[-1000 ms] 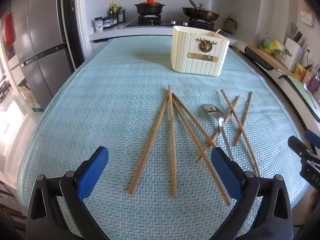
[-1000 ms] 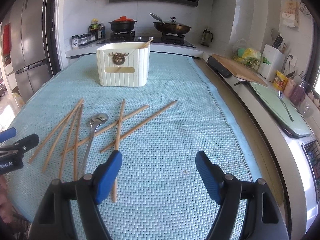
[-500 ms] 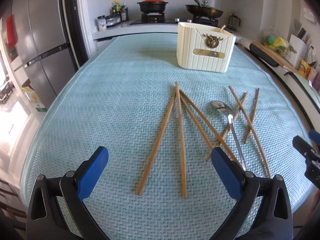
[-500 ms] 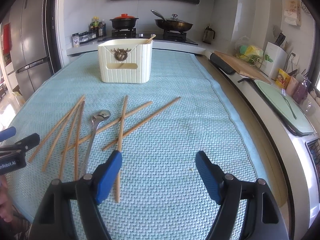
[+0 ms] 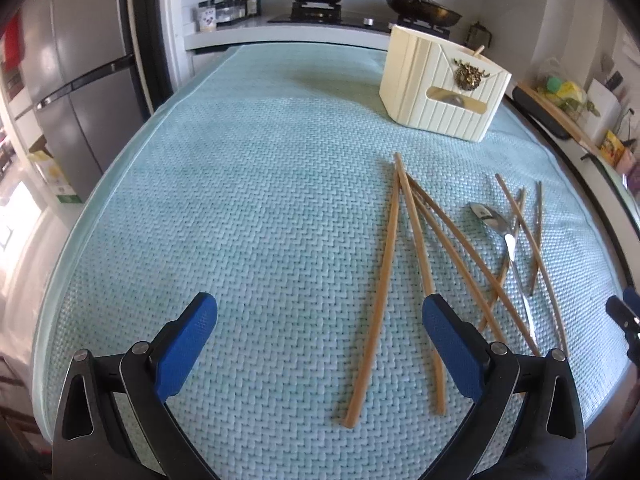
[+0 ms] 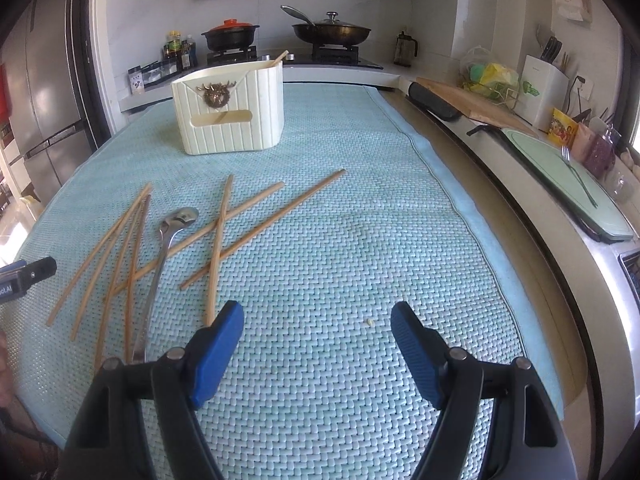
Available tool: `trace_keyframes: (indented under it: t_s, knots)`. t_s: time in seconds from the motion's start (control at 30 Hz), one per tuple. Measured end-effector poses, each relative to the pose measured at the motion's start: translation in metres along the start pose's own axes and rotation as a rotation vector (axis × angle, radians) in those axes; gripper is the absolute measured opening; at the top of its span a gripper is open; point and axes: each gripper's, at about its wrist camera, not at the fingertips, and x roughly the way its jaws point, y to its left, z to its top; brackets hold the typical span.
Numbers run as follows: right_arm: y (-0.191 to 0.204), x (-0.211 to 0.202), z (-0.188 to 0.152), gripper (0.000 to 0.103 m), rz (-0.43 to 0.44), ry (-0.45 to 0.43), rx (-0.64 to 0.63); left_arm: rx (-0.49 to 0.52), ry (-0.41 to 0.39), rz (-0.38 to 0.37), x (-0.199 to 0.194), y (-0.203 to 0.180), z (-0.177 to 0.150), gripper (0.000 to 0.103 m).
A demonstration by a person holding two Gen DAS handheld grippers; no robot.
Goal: Organize utensils
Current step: 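Move both tools back over the remaining chopsticks on the towel, then close the left tool on a chopstick while the right tool grips another chopstick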
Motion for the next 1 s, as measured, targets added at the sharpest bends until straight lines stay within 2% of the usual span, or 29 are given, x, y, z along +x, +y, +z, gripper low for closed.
trace_keyframes:
  t_s: [0.2, 0.4, 0.6, 0.77, 0.83, 0.9, 1.0]
  knots:
    - [-0.003, -0.003, 0.002, 0.078, 0.043, -0.013, 0.012, 0.126, 0.024, 0.019, 0.03, -0.016, 0.021, 0.102]
    - [-0.016, 0.003, 0.007, 0.078, 0.103, -0.002, 0.046, 0.186, 0.064, 0.053, 0.06, -0.02, 0.034, 0.102]
    - [-0.034, 0.042, 0.03, 0.078, 0.163, 0.046, 0.096, 0.178, 0.076, 0.034, 0.073, -0.019, 0.047, 0.102]
    - [-0.039, 0.095, 0.07, 0.077, 0.234, 0.09, 0.152, 0.17, 0.082, 0.009, 0.083, -0.023, 0.059, 0.102]
    - [-0.036, 0.121, 0.086, 0.071, 0.246, 0.126, 0.154, 0.161, 0.091, -0.011, 0.086, -0.024, 0.062, 0.101]
    - [-0.03, 0.143, 0.101, 0.055, 0.227, 0.157, 0.141, 0.16, 0.096, -0.026, 0.086, -0.025, 0.064, 0.097]
    - [-0.014, 0.161, 0.117, 0.045, 0.141, 0.175, 0.059, 0.181, 0.101, -0.041, 0.085, -0.03, 0.067, 0.089]
